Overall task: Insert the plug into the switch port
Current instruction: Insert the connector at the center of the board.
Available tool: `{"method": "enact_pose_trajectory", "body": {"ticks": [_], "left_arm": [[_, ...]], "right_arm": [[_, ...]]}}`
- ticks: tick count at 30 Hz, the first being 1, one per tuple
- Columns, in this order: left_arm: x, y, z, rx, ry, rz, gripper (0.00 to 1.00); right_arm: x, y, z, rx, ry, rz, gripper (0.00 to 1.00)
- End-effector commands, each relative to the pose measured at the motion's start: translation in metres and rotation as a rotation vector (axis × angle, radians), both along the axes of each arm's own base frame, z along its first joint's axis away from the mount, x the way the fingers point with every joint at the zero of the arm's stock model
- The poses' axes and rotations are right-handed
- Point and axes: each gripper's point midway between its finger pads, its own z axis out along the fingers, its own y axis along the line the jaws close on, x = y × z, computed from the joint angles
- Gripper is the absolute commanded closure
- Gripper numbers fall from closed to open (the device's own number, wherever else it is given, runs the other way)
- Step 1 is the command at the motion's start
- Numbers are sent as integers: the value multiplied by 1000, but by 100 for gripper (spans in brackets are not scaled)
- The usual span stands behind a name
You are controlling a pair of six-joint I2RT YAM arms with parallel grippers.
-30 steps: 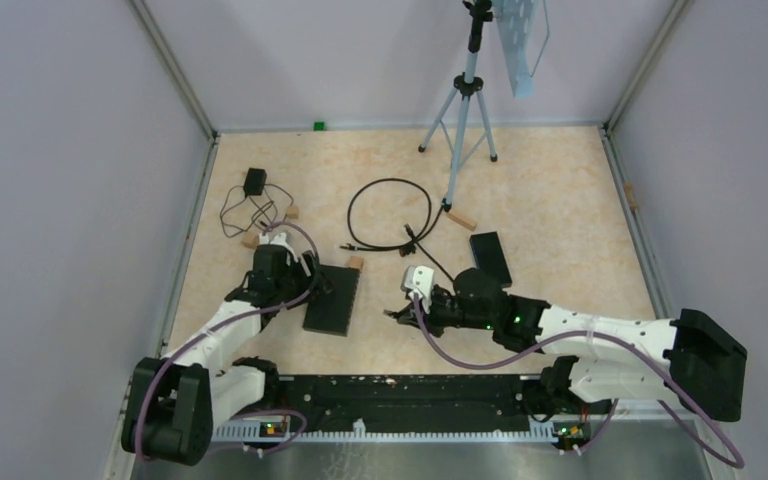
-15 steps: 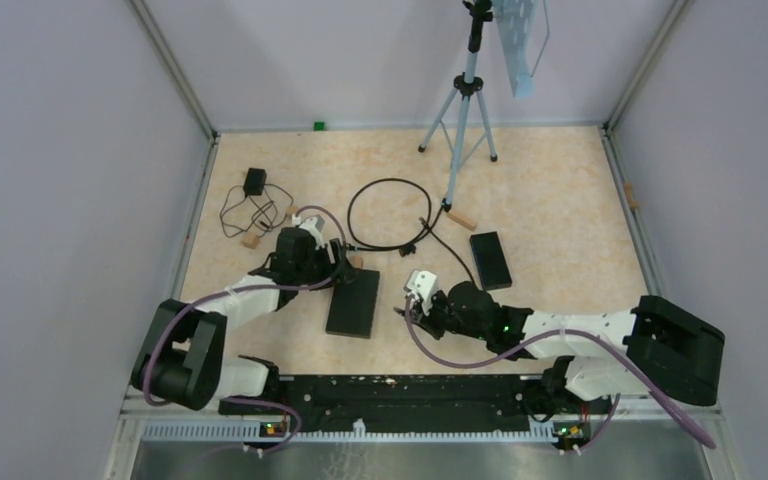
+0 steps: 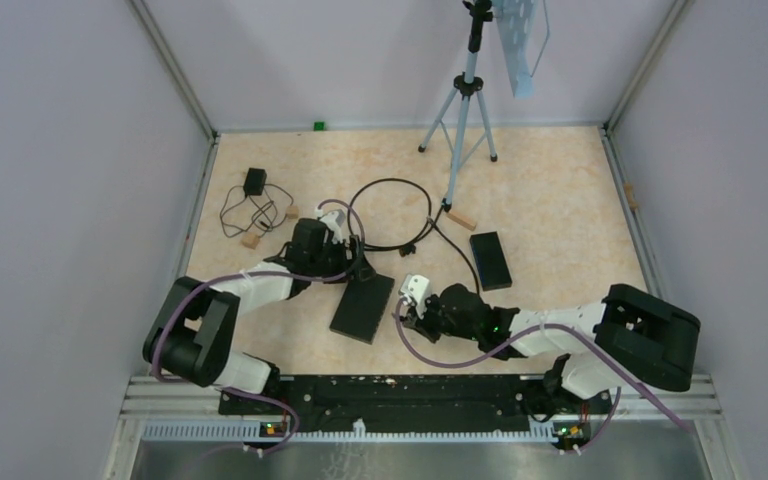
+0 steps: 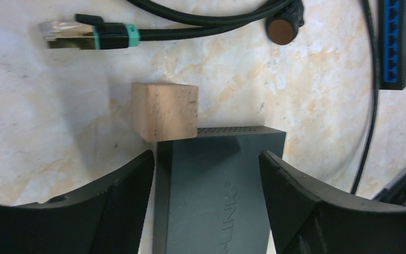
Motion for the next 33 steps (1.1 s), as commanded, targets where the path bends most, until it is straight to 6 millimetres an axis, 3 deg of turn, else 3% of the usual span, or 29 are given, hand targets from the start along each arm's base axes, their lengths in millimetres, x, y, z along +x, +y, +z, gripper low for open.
{"method": "enact_pose_trajectory", "body": {"ticks": [1,7,14,21,33], "left_arm": [[0,18,8,101,-1,55,20],[1,41,29,169,-32,164,14],[-29,37,4,123,54,126,18],[-52,34,-7,76,83,84,22],[-62,31,-13,55,96,55,26]], "right_arm": [[-6,10,4,25,7,39,100],[-19,13,-13,-62,-27,55,100],[-18,22,-20,-65,-41,-2,100],[-11,29,-18,-62,-60,-27,100],[-15,39,-19,-60,-47,2,100]]}}
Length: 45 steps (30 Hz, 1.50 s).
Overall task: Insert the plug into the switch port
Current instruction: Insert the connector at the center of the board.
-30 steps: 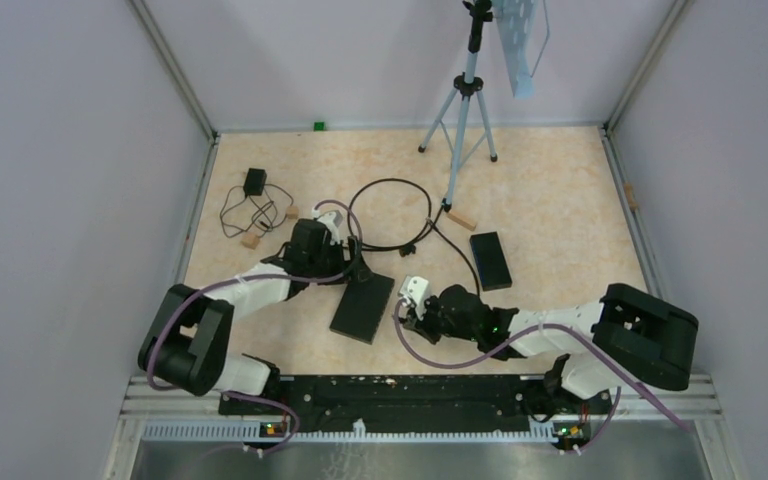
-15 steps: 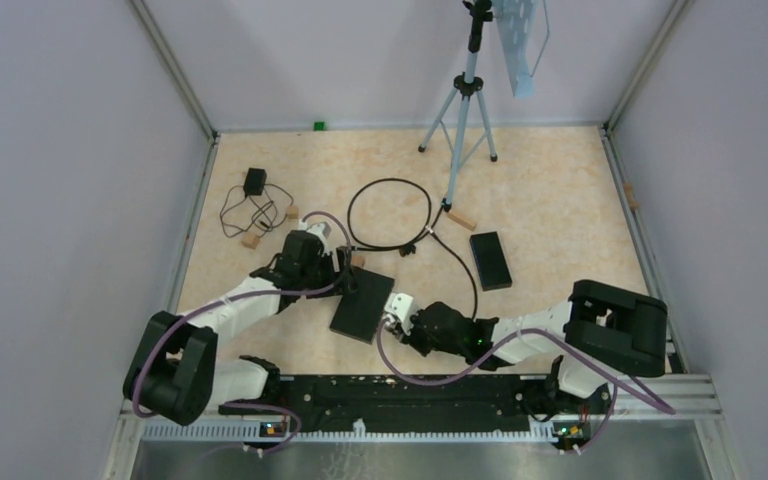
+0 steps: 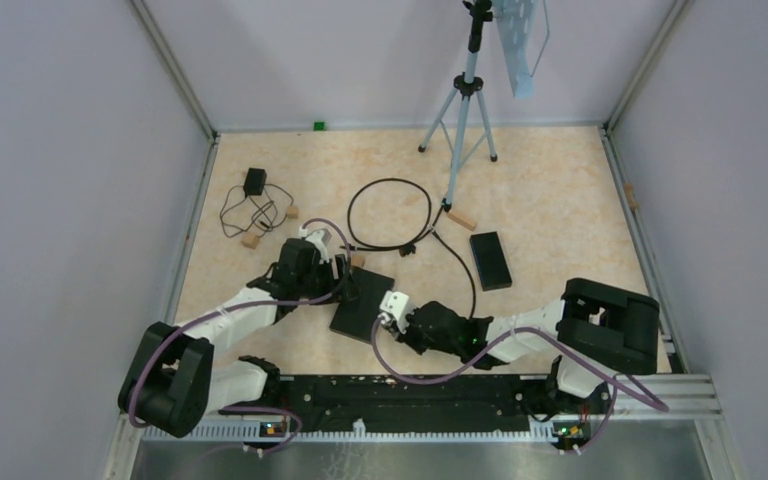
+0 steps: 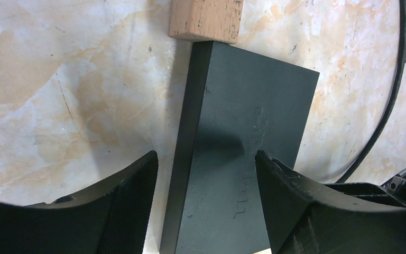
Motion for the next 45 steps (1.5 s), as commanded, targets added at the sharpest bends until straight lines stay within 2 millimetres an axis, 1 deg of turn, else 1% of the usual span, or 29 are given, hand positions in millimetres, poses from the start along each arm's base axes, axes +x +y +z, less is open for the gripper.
{"method": "enact_pose_trajectory", "body": {"ticks": [1,12,17,20,27,34,39,45], "left_arm": [[-13,1,-10,-2,42,-19,27],[-25,2,-12,-12,52,-40,34],[-29,-1,-10,-30,54,-56,42],[-34,-1,-10,-36,60,-66,45],[-39,-2,-10,-47,63,-75,47],[-39,-4,-10,-47,65,-82,48],[-40,-4,-11,-45,67,-84,49],[-41,-3,-12,-44,67,-79,51]], "right_arm": [[1,16,9,40,-2,4,100],[1,23,9,63,26,-16,100],[2,24,9,56,25,-15,100],[1,25,9,52,29,-12,100],[1,28,9,35,45,-13,100],[4,31,8,-12,49,-22,100],[6,32,12,-14,48,-33,100],[7,36,23,-9,49,-34,100]]}}
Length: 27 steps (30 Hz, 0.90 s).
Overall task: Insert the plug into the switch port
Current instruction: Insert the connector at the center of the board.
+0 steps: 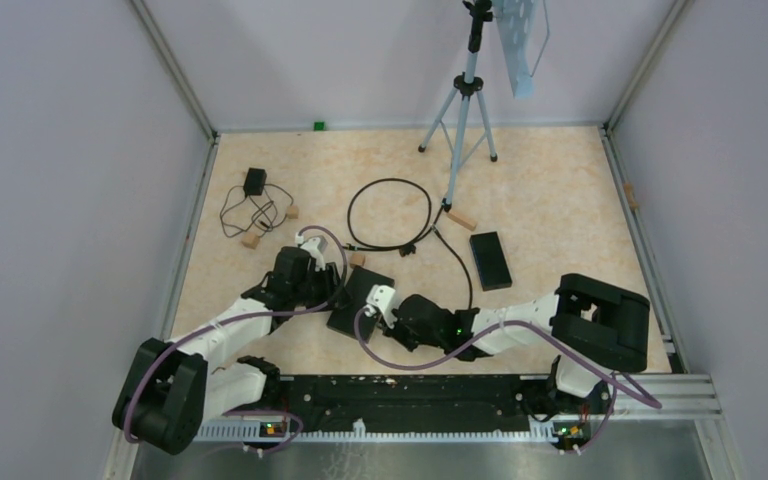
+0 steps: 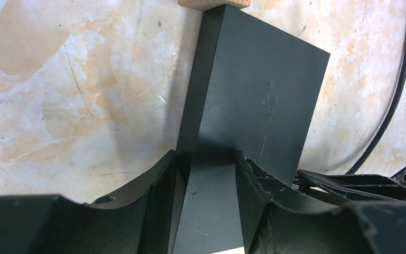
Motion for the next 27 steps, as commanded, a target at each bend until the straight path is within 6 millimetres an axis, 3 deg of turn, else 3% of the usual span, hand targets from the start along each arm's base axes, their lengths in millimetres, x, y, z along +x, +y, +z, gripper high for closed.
{"method": "enact_pose_trajectory", "body": {"ticks": [1,21,27], "left_arm": [[-25,-9,-7,-38,80,-63,51],[-26,-10,-8,-37,87,-66,54],[-26,-10,-9,-38,90,-68,54]], "right_arm": [[5,21,23,54,-19,-5,100],[4,34,66,216,-37,0,100],[0,38,64,224,-20,22,100]]}}
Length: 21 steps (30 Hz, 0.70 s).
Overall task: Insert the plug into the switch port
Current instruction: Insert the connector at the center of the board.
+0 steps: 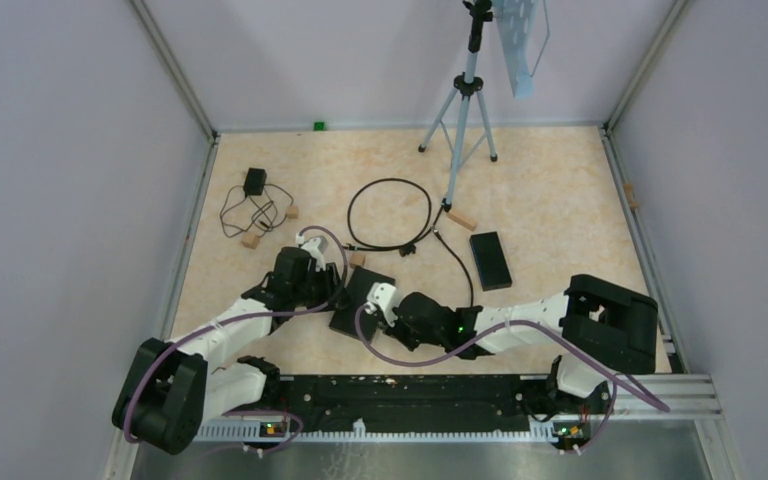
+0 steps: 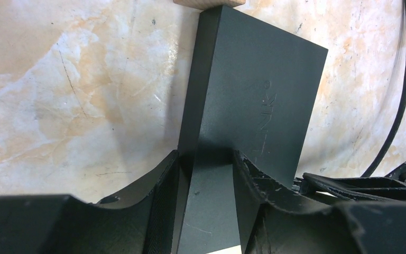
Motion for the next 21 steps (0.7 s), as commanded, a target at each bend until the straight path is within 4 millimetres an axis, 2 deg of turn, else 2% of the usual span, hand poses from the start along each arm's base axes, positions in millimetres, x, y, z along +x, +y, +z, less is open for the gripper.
{"method": "enact_pose_trajectory", "body": {"ticks": [1,11,21], "left_arm": [[-25,-9,-10,-29,90,-65,54],[-29,-11,-9,-45,93,-77,57],[-40,-17,-12,-60,106,-114,57]], "right_arm": [[2,40,54,227,-43,28,100],[7,39,36,214,-62,12,100],[18,55,38,240,-172,71,100]]}}
